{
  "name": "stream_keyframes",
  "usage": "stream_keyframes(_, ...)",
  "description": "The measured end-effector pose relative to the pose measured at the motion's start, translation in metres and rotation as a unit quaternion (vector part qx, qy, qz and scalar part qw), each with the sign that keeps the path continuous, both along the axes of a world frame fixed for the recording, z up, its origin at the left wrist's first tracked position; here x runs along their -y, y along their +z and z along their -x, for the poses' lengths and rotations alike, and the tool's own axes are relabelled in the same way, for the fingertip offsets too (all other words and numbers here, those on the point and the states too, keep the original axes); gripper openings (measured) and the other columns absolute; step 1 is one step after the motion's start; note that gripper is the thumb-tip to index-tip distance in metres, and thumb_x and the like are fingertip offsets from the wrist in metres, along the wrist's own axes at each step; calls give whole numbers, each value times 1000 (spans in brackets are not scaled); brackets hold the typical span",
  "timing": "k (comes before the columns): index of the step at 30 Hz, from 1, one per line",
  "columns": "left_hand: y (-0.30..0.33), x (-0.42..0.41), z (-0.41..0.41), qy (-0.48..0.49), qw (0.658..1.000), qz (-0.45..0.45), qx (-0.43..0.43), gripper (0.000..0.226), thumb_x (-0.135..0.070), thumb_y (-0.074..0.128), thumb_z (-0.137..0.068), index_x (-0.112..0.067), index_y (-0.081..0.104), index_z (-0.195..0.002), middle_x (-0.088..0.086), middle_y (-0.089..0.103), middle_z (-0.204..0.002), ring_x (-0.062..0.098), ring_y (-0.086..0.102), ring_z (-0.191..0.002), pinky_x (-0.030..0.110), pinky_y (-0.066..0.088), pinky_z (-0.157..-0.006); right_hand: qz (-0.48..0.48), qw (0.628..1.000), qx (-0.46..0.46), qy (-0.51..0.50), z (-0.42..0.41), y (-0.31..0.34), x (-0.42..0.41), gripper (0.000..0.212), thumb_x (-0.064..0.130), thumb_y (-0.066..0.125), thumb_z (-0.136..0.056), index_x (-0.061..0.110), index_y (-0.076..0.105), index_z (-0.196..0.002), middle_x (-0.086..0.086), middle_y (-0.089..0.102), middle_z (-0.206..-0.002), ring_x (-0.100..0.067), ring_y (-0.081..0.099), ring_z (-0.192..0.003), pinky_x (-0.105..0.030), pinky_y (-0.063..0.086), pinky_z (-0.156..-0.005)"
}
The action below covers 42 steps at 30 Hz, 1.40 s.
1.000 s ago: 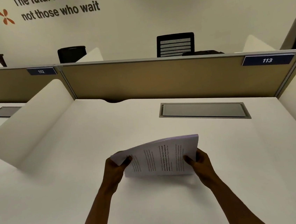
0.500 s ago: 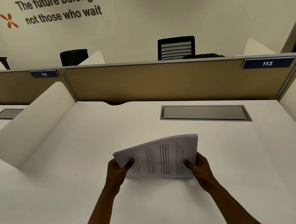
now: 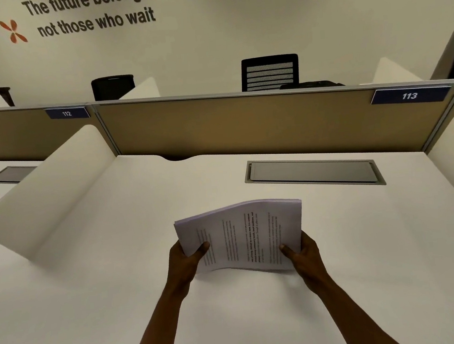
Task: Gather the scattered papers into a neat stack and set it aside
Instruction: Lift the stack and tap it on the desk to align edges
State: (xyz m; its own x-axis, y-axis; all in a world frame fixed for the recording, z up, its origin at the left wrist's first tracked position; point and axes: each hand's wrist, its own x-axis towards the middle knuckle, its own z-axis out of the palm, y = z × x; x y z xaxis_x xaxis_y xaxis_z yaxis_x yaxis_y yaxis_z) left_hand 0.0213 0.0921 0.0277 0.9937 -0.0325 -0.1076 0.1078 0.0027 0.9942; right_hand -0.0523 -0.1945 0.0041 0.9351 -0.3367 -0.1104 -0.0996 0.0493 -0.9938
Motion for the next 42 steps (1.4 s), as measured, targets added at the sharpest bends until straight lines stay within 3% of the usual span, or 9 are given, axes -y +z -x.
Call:
stream_keyframes(3, 1, -3, -2, 6, 1000, 7, 4, 46, -20, 82, -78, -11, 66, -120, 8, 75, -109, 26, 70, -101, 32, 60, -76, 2, 1000, 9, -12, -1, 2, 2, 46, 3, 69, -86, 21, 57, -126, 1, 68, -114, -18, 66, -103, -29, 62, -77)
stream_keyframes(8, -5, 0, 3, -2, 1000, -6, -18, 36, -13, 78, -82, -11, 67, -117, 9, 74, -108, 28, 68, -104, 25, 58, -73, 6, 1000, -16, -11, 3, -6, -1, 46, 3, 69, -86, 18, 56, -127, -2, 66, -117, -22, 64, -107, -43, 57, -90)
stream_keyframes(18, -5, -4, 5, -9, 1000, -7, -28, 42, -13, 78, -82, -6, 65, -121, 13, 73, -113, 35, 66, -111, 38, 58, -85, 17, 1000, -18, -15, 4, -3, 0, 42, 4, 68, -87, 27, 56, -119, 3, 66, -112, -22, 64, -104, -42, 58, -88)
stream_keyframes(24, 27, -1, 3, 46, 997, -57, 35, 90, -34, 87, -71, -34, 38, -145, -2, 56, -139, 19, 56, -124, 36, 52, -97, 71, 997, 0, 14, -3, 19, 6, 41, 3, 65, -88, 26, 58, -121, 1, 68, -111, -21, 66, -101, -42, 59, -87)
stream_keyframes(28, 69, 1, -6, 99, 932, -264, 229, 103, -56, 79, -70, -34, 22, -154, -1, 34, -157, 17, 32, -143, 34, 30, -113, 143, 988, 33, 46, -9, 43, 11, 39, 4, 63, -89, 32, 60, -117, 3, 68, -106, -18, 65, -99, -37, 58, -79)
stream_keyframes(31, 104, 12, -14, -10, 872, -371, 320, 92, -61, 72, -73, -32, 33, -151, -1, 31, -161, 15, 15, -153, 31, 19, -116, 221, 970, 68, 79, -15, 69, 13, 41, 5, 62, -90, 42, 58, -106, 15, 66, -98, -3, 66, -90, -17, 54, -65)
stream_keyframes(34, 126, 23, -25, -146, 833, -431, 315, 79, -51, 72, -78, -29, 42, -148, -2, 44, -154, 19, 27, -150, 42, 19, -123, 286, 948, 92, 108, -23, 91, 15, 28, 4, 63, -88, 28, 63, -105, 13, 66, -93, -2, 65, -87, -18, 54, -65)
stream_keyframes(37, 133, 27, -35, -223, 845, -416, 252, 41, -32, 68, -86, -25, 65, -127, 0, 72, -121, 21, 66, -111, 33, 51, -94, 329, 929, 113, 129, -27, 112, 17, 26, 6, 64, -86, 20, 65, -109, 5, 69, -96, -4, 65, -86, -17, 52, -67)
stream_keyframes(42, 119, 27, -30, -171, 904, -320, 226, 18, -19, 63, -92, -24, 77, -101, -6, 77, -92, 7, 69, -79, 15, 48, -66, 360, 916, 142, 106, -24, 140, 27, 23, 26, 70, -80, 33, 64, -101, 12, 70, -91, -1, 64, -82, -19, 48, -65)
